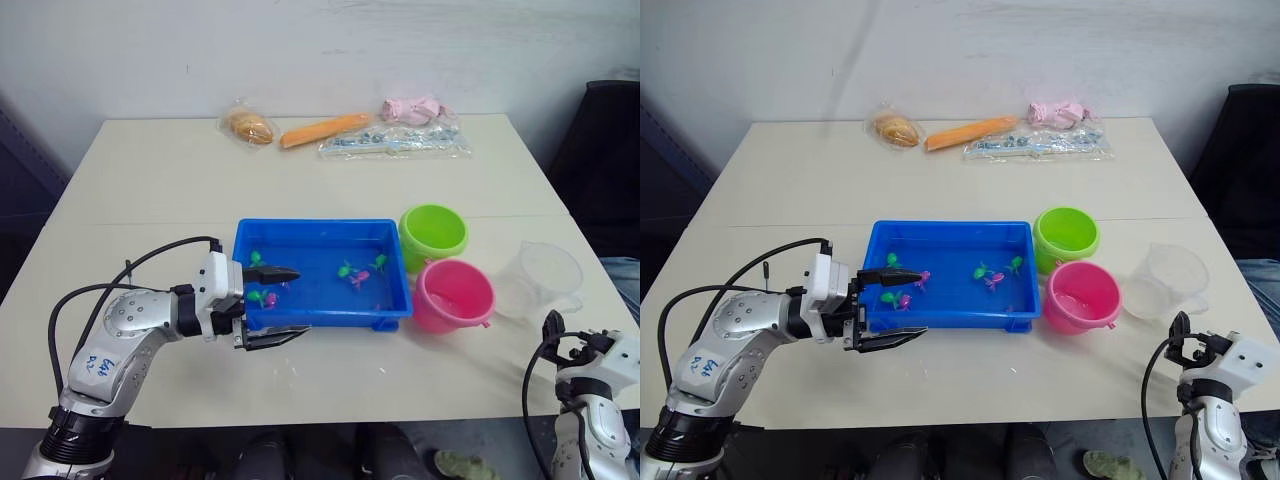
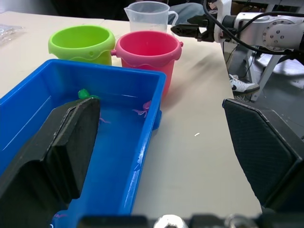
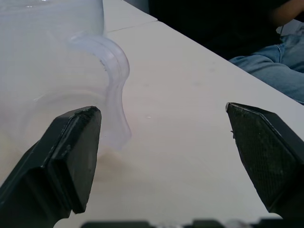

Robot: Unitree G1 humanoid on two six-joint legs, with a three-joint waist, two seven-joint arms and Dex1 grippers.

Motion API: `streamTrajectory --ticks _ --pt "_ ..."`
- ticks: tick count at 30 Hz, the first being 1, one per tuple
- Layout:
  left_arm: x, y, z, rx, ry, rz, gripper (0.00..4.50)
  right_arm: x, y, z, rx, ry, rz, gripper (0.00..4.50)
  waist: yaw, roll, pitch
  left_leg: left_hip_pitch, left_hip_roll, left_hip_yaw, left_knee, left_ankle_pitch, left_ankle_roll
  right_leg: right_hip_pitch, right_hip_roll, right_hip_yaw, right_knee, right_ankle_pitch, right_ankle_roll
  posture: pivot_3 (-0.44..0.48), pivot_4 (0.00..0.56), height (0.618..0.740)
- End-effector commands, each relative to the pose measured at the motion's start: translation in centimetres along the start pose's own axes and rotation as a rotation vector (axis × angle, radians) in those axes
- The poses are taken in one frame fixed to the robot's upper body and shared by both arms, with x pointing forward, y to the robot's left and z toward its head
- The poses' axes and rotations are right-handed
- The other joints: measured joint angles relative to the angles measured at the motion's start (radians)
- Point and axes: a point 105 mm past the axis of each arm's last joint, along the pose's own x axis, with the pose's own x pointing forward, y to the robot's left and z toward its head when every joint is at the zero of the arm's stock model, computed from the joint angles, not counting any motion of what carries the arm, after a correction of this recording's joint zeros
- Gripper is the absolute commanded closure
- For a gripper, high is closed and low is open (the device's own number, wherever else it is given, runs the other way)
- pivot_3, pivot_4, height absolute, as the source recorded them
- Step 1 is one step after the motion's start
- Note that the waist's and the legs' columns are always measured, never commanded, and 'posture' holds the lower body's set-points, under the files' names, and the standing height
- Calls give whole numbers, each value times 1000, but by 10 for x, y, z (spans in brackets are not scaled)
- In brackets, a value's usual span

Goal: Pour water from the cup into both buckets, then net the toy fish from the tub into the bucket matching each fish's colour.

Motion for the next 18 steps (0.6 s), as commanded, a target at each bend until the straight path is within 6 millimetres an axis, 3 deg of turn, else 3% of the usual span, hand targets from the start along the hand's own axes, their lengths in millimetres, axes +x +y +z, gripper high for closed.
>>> streamTrajectory --ticks 1,18 --pt "2 -1 9 45 -22 0 56 6 -17 16 -5 -56 -60 0 0 0 0 0 0 0 0 0 0 0 0 0 0 0 0 0 150 740" --pt "7 5 11 66 -29 -13 56 30 -6 16 67 -64 -86 0 0 0 0 0 0 0 0 1 0 0 0 0 0 0 0 0 150 740"
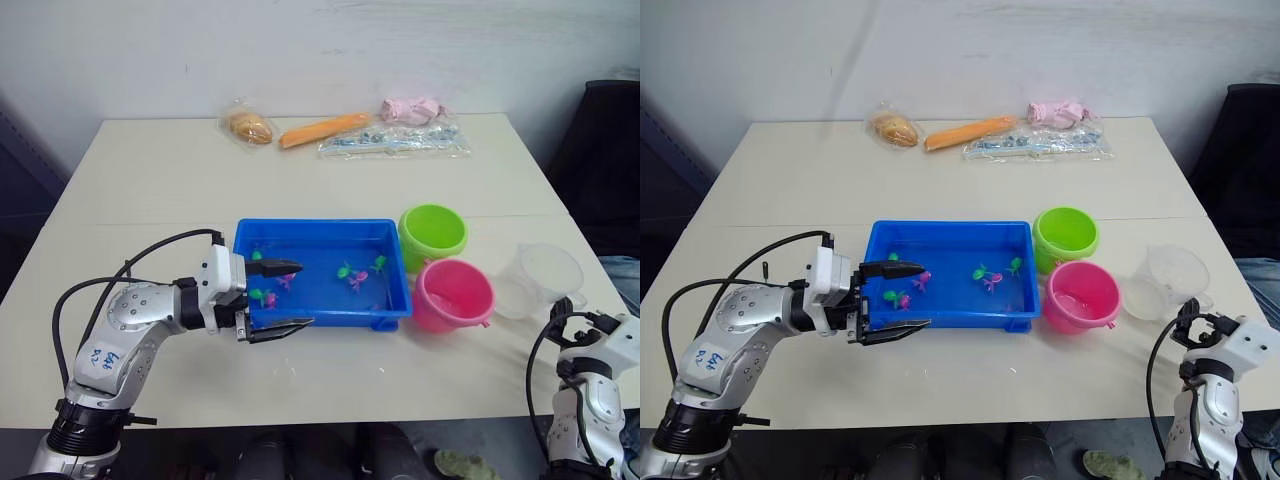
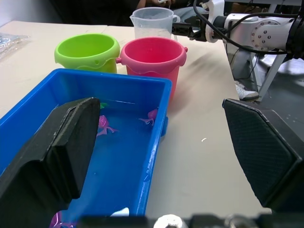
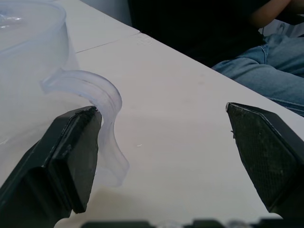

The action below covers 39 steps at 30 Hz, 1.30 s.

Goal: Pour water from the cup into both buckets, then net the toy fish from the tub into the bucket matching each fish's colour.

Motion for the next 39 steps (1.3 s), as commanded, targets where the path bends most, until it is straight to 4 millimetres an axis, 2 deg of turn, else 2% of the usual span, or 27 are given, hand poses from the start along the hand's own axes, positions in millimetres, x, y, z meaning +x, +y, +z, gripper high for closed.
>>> streamTrajectory --ticks 1,2,3,6,10,16,20,23,26,29,32,39 --pt "2 0 8 46 -18 -9 56 5 -5 13 6 -46 -12 0 0 0 0 0 0 0 0 0 0 0 0 0 0 0 0 0 150 740" --pt "2 0 8 48 -19 -8 0 6 -4 13 3 -44 -10 539 0 0 0 0 0 0 0 0 0 0 0 0 0 0 0 0 150 740" --pt "2 1 8 50 -19 -4 0 7 -1 15 21 -49 5 790 0 0 0 0 0 0 0 0 0 0 0 0 0 0 0 0 150 740" --pt "1 2 8 54 -19 5 0 9 10 18 56 -50 69 2363 0 0 0 0 0 0 0 0 0 0 0 0 0 0 0 0 150 740" --pt "2 1 6 51 -22 11 0 10 11 23 80 -59 73 4406 1 0 0 0 0 0 0 0 0 0 0 0 0 0 0 0 150 740" --pt "3 0 4 43 -28 15 0 9 9 39 91 -94 87 4467 1 1 0 0 0 0 0 0 0 0 0 0 0 0 0 0 150 740" --pt "4 1 2 36 -32 13 0 5 12 65 93 -141 141 4467 1 2 1 0 0 0 0 0 0 0 -1 0 0 0 0 0 150 740" --pt "6 1 1 30 -37 6 0 1 19 93 16 -185 213 4467 1 2 1 0 0 0 0 0 0 0 -1 0 0 0 0 0 150 740" --pt "8 3 -1 27 -40 -3 0 -5 30 122 -141 -223 295 4467 3 2 1 0 0 0 0 0 1 0 -1 0 0 0 1 0 150 740" --pt "10 7 -3 28 -47 -8 0 -12 43 139 -271 -255 352 4467 4 2 1 0 0 0 0 0 1 0 -1 -1 -1 0 1 0 150 740" --pt "15 12 -2 29 -67 -14 0 -19 58 144 -443 -267 427 4467 6 2 1 0 0 0 0 0 1 0 0 -1 -2 0 1 0 150 740" --pt "22 10 -4 -18 -55 -57 0 -28 73 151 -677 -328 494 4467 7 2 1 -1 -1 0 0 0 1 0 0 -1 -2 1 2 0 150 740"
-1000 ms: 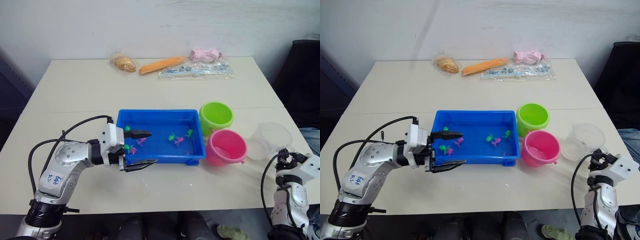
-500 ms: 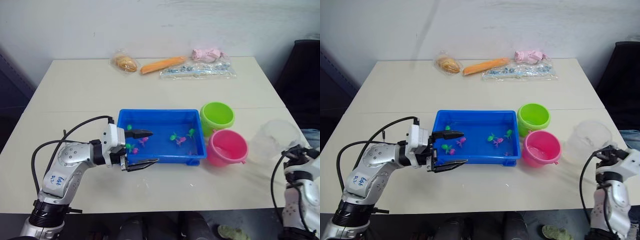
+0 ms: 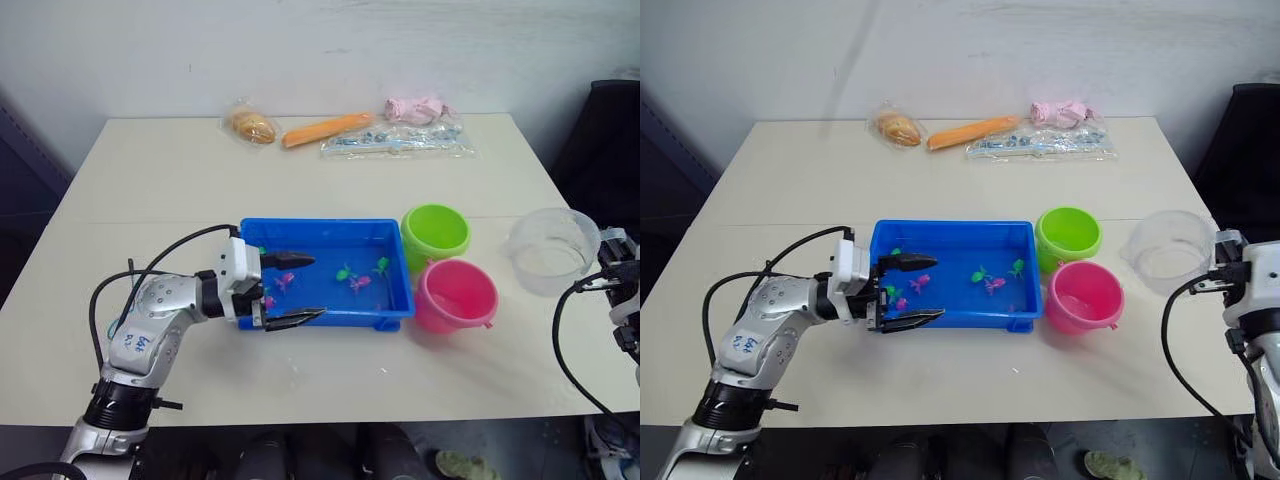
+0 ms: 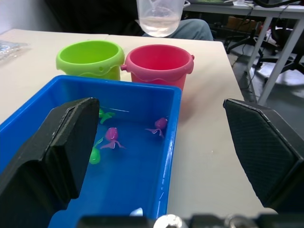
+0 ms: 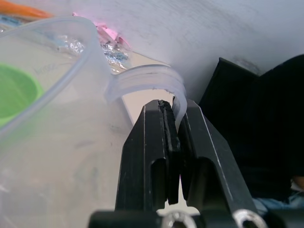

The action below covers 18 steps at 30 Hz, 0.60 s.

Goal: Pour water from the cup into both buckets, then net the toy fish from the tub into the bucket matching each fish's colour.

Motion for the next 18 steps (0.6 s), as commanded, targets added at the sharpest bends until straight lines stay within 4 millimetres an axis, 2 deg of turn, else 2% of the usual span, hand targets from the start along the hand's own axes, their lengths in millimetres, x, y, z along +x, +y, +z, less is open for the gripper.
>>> streamTrajectory --ticks 1,7,18 --pt "3 -4 6 4 -9 -30 0 -1 0 22 -144 -79 11 4467 0 0 0 0 0 0 0 0 0 0 0 0 0 0 0 0 150 740" --pt "5 -5 8 -1 -24 -41 0 0 8 28 -324 -122 45 4467 0 0 0 0 0 0 0 0 0 0 0 0 0 0 0 0 150 740" --pt "6 -5 12 0 -47 -32 0 4 15 26 -531 -169 66 4467 0 0 0 0 0 0 0 0 0 0 0 0 0 0 0 0 150 740"
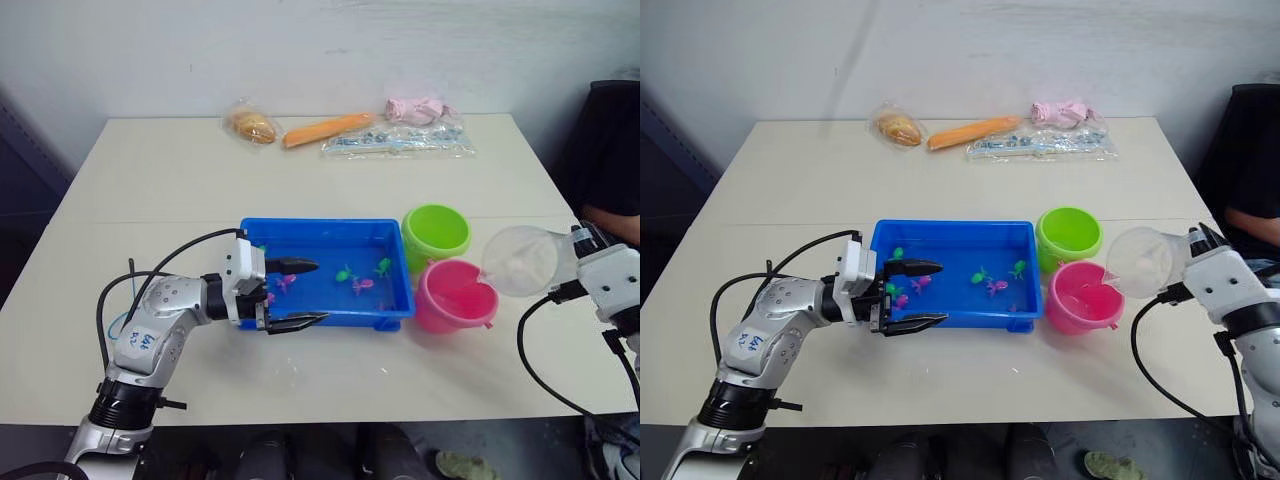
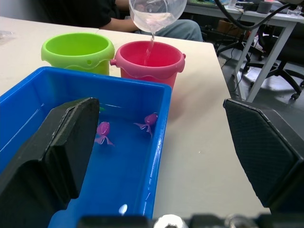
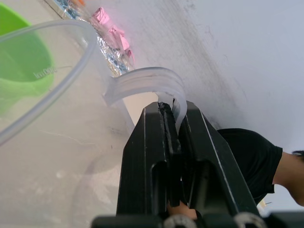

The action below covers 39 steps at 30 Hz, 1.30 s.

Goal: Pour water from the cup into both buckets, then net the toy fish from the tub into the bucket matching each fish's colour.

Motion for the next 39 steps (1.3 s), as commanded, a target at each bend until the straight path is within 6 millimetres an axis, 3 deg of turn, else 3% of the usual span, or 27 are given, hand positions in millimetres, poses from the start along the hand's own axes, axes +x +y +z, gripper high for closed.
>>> streamTrajectory --ticks 1,15,39 --pt "4 -3 14 49 -41 -16 0 2 -10 13 -95 -71 -39 4467 0 0 0 0 0 0 0 0 0 0 0 0 0 0 0 0 150 740" --pt "5 -5 14 53 -44 -23 0 2 -4 9 -245 -119 -24 4467 -1 0 0 0 0 0 0 1 0 0 0 0 0 0 0 0 150 740" --pt "3 -4 12 61 -36 -1 0 8 -1 13 -255 -179 -47 4467 -2 0 0 0 0 0 0 2 -1 0 0 0 0 0 0 0 150 740"
